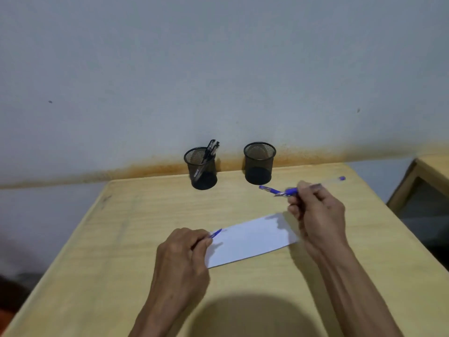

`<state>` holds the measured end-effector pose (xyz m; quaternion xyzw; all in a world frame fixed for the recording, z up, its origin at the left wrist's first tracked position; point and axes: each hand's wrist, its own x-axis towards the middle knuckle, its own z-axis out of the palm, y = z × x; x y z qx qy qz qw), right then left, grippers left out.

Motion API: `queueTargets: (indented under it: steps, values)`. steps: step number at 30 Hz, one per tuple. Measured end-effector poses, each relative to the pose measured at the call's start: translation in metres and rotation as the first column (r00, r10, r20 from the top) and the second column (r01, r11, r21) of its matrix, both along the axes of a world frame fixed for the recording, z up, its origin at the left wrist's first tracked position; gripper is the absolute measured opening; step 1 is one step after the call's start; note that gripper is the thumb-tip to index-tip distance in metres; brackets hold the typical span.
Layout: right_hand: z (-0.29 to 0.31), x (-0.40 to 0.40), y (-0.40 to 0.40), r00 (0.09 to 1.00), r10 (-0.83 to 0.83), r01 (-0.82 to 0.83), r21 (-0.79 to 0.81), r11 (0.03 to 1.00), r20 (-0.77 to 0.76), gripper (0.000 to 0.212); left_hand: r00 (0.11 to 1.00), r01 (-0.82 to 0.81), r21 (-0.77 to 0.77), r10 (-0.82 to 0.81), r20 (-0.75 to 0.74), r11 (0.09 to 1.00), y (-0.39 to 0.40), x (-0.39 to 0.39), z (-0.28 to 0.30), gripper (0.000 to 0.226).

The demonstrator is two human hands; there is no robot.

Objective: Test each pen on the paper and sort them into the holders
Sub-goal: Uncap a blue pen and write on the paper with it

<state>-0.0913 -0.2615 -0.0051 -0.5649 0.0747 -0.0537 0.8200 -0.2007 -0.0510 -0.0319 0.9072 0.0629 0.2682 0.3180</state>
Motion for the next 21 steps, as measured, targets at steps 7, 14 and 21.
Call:
queueTargets:
  steps: [7, 14, 21]
  values:
    - [-0.018, 0.016, 0.015, 0.994, 0.101, -0.105, -0.141, 0.985, -0.032, 0.02, 0.968, -0.122, -0.018, 0.115, -0.222, 0.992, 0.056, 0.027, -0.016, 0.027]
    - [-0.039, -0.001, 0.027, 0.991, 0.12, -0.131, -0.285, 0.949, -0.059, 0.021, 0.941, -0.112, -0.026, 0.098, -0.325, 0.993, 0.077, 0.098, -0.026, 0.01]
    - [-0.035, -0.003, 0.016, 0.994, 0.1, -0.107, -0.409, 0.906, -0.038, 0.023, 0.91, -0.077, 0.067, 0.097, -0.402, 0.995, 0.077, 0.121, -0.035, 0.017]
